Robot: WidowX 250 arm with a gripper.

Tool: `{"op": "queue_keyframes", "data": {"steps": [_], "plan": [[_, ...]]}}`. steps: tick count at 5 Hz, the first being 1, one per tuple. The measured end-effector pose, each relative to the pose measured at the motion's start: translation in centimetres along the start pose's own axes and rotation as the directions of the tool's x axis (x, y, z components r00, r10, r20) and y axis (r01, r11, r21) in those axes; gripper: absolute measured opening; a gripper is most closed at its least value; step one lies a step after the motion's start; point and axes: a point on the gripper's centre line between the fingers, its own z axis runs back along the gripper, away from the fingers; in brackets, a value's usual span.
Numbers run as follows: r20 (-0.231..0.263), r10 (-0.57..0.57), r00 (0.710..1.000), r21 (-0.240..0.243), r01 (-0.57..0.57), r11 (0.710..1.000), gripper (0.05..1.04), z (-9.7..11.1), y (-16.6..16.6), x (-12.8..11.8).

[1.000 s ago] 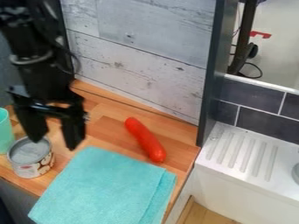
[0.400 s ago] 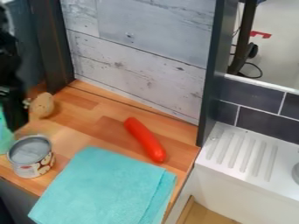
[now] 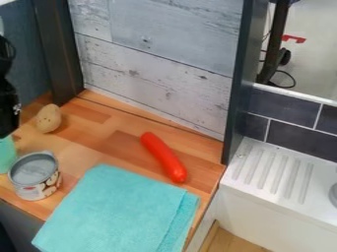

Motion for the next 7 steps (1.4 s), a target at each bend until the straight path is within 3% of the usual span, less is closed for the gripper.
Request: {"op": "queue_keyframes", "data": {"steps": [1, 3, 7], "plan": [[0.007, -0.012, 1.000, 0.000, 0.012, 1.000, 1.002, -1.6, 0.3, 0.8], [-0.040, 0.030, 0.999, -0.005, -0.030, 1.000, 1.002, -3.6, 2.5, 1.2], [-0.038, 0.048, 0.998, -0.038, -0.049, 0.998, 1.002, -5.4, 3.7, 2.0]]}}
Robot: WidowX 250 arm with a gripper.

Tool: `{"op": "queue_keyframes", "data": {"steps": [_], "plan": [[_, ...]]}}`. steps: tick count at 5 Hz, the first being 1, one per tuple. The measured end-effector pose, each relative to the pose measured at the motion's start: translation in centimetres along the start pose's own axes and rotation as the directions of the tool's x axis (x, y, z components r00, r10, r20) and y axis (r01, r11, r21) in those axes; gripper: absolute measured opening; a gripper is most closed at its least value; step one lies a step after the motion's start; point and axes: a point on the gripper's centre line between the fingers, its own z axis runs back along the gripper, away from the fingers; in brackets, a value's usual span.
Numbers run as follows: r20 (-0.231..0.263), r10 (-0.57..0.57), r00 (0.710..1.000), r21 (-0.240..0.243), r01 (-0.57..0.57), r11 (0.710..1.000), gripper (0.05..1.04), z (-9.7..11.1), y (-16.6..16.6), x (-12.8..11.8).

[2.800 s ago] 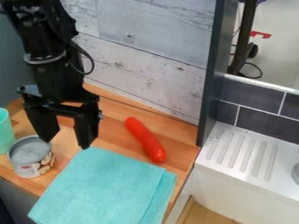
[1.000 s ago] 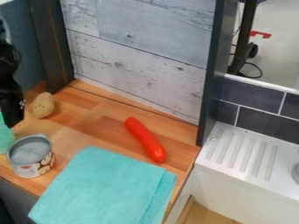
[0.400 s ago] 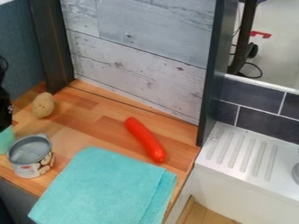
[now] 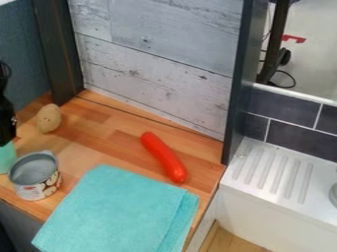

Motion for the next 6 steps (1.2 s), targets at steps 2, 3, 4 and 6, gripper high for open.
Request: {"op": "queue_keyframes", "data": {"steps": [2, 3, 4, 6], "plan": [[-0.025, 0.027, 0.999, 0.012, -0.027, 1.000, 0.945, -1.0, 0.4, 0.1], [-0.028, 0.045, 0.999, 0.013, -0.044, 0.999, 0.669, -1.5, 0.4, 0.3], [-0.006, 0.051, 0.999, 0.021, -0.051, 0.998, 0.350, -1.5, 0.6, 0.6], [0.046, 0.045, 0.998, -0.028, -0.044, 0.999, 0.091, -0.6, -1.2, 1.5]]}}
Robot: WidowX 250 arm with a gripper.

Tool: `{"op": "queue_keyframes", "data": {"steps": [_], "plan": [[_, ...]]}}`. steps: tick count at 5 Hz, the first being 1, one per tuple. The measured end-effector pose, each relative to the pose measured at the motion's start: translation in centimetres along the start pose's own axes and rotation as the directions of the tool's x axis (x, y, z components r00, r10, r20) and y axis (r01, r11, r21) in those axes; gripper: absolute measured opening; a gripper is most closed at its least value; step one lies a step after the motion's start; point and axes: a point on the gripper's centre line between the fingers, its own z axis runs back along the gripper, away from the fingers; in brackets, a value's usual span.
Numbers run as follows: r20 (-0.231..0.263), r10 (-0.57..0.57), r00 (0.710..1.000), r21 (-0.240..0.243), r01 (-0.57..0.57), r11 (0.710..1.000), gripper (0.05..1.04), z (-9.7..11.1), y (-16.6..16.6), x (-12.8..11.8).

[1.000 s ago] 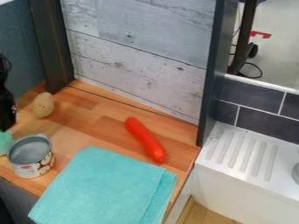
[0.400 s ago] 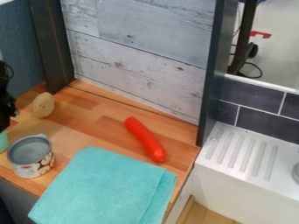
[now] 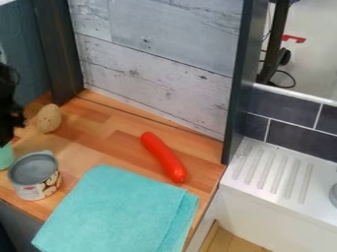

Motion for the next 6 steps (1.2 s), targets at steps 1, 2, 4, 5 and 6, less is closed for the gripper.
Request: {"op": "queue_keyframes", "data": {"steps": [1, 2, 4, 5, 6], "plan": [[0.088, -0.073, 0.993, 0.002, 0.073, 0.997, 0.088, 4.1, -3.3, 1.3], [0.135, -0.166, 0.977, -0.017, 0.169, 0.985, 0.088, 6.5, -6.5, 2.9], [0.113, -0.386, 0.915, -0.112, 0.398, 0.911, 0.088, 3.9, -11.9, 6.8], [0.059, -0.427, 0.902, -0.151, 0.431, 0.890, 0.088, 1.4, -13.3, 7.4], [0.033, -0.427, 0.904, -0.155, 0.427, 0.891, 0.088, 0.2, -13.5, 7.7]]}}
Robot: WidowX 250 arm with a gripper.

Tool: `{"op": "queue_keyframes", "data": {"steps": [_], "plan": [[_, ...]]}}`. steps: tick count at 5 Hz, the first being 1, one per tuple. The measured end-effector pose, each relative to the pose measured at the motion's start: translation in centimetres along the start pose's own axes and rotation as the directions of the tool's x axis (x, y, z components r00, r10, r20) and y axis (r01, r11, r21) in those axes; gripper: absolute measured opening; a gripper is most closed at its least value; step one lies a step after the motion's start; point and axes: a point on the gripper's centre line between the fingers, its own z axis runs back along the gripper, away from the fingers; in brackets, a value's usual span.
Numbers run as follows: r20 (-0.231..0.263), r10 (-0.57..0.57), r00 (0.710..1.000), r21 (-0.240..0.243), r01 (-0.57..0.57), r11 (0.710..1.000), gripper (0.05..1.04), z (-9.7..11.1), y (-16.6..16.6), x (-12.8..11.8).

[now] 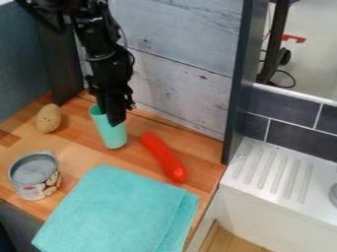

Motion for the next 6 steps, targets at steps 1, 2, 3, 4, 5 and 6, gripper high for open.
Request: {"op": "queue_keyframes", "data": {"steps": [1, 2, 3, 4, 5, 6], "plan": [[0.013, -0.016, 1.000, 0.024, 0.016, 1.000, 0.088, -0.2, 0.8, 0.9], [0.054, -0.062, 0.997, 0.054, 0.059, 0.997, 0.088, -0.3, 1.1, 1.5], [0.067, -0.093, 0.993, 0.062, 0.089, 0.994, 0.118, -0.4, 0.8, 2.0], [0.058, -0.104, 0.993, 0.051, 0.101, 0.994, 0.310, -1.0, 0.4, 2.3], [0.084, -0.090, 0.992, 0.046, 0.086, 0.995, 0.596, -0.5, 0.1, 2.4], [0.148, -0.069, 0.987, 0.097, 0.055, 0.994, 0.890, 2.4, -0.2, 2.0]]}}
